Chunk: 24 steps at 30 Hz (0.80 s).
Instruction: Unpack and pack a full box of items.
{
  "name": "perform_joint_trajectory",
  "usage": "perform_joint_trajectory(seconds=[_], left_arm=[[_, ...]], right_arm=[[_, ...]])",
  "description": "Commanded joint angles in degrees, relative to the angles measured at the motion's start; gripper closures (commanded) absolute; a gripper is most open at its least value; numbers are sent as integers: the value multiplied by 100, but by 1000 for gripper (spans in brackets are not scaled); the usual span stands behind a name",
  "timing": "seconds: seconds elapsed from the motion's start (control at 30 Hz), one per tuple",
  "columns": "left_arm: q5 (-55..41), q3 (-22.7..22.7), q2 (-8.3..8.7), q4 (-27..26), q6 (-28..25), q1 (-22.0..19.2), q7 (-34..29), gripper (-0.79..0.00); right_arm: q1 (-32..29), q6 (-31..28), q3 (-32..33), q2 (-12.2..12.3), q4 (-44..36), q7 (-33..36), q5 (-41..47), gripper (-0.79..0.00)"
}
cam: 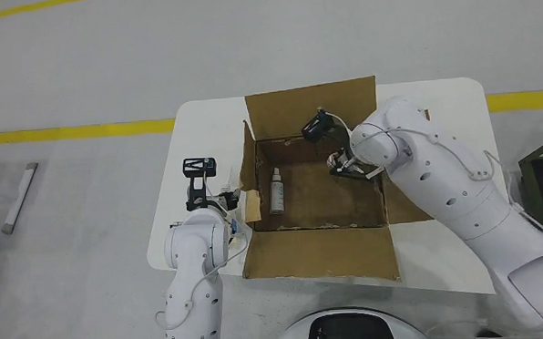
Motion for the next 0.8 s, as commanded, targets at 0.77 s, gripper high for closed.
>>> perform_joint_trajectory(seconds=[0.77], left_arm=[[0, 0, 0, 0, 0, 0, 0, -785]], right_arm=[[-2890, 763, 4404, 945, -4172, 207, -97, 0]])
